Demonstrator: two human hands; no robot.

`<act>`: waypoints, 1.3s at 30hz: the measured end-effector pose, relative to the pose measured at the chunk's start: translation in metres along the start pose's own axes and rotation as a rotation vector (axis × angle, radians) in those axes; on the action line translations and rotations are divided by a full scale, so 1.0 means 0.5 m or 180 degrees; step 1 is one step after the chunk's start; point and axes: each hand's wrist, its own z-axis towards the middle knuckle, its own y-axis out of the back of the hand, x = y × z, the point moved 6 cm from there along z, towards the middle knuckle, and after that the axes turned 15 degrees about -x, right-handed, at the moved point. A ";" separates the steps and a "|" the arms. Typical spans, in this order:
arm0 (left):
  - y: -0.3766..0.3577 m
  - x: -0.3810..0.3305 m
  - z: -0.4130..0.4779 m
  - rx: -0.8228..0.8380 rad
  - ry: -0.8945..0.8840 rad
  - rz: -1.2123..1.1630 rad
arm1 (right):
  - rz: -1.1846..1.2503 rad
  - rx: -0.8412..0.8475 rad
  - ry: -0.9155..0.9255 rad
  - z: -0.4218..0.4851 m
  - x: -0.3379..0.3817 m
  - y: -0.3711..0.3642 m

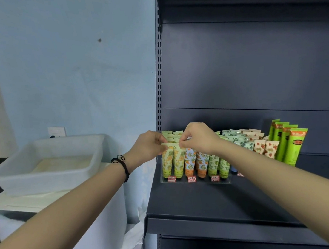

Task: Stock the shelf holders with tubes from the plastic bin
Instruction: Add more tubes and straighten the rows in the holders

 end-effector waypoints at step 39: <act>0.022 0.011 0.091 -0.0658 0.0026 0.0058 | -0.0158 0.0707 0.0040 0.091 -0.024 -0.020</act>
